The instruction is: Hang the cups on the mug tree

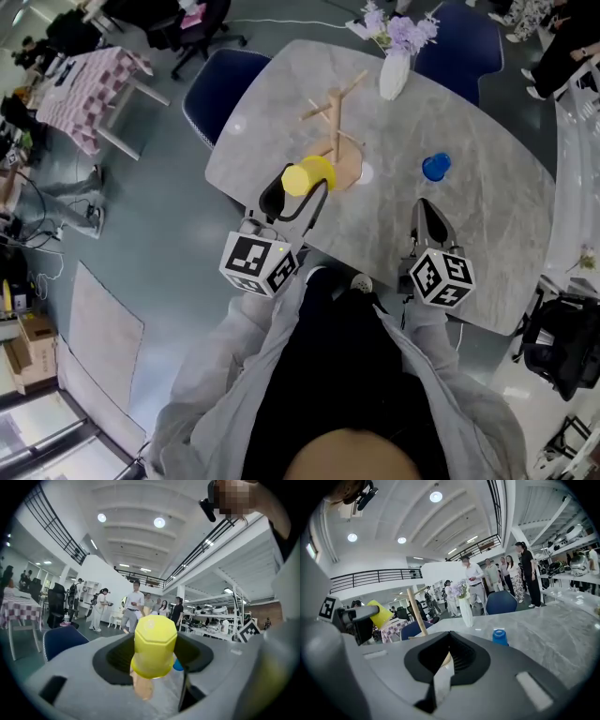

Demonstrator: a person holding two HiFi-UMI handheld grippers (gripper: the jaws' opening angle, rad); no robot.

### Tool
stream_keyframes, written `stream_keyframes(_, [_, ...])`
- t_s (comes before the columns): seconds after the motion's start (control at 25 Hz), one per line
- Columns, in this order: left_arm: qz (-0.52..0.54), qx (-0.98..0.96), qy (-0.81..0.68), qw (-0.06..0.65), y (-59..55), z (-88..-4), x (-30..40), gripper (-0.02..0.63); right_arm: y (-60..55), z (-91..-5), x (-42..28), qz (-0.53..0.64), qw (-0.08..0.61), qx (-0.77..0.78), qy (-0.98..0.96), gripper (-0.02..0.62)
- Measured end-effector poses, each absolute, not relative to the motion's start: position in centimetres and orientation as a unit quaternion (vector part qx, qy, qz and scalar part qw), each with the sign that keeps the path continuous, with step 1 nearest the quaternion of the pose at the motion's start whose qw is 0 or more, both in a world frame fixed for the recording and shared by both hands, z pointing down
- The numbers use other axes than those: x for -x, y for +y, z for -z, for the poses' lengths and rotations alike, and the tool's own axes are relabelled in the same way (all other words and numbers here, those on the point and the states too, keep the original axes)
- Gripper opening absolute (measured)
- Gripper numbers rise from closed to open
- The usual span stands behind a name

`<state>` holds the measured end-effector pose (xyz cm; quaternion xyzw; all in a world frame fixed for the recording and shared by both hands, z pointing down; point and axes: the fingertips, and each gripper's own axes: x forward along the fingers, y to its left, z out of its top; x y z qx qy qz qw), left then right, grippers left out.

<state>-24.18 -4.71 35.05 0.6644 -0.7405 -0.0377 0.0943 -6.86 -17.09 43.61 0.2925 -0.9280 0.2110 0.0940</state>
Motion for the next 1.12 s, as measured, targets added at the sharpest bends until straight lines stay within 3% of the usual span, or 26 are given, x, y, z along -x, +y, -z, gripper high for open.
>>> stream_keyframes(0.4, [0.084, -0.652, -0.753, 0.016, -5.2, -27.6, 27.8, 0.253, -17.0, -42.5, 7.8, -0.206, 0.086, -0.29, -0.931, 0.008])
stream_keyframes(1.12, [0.11, -0.66, -0.743, 0.001, -7.6, -26.6, 30.5, 0.255, -16.6, -42.2, 7.0, -0.196, 0.102, -0.31, -0.925, 0.008])
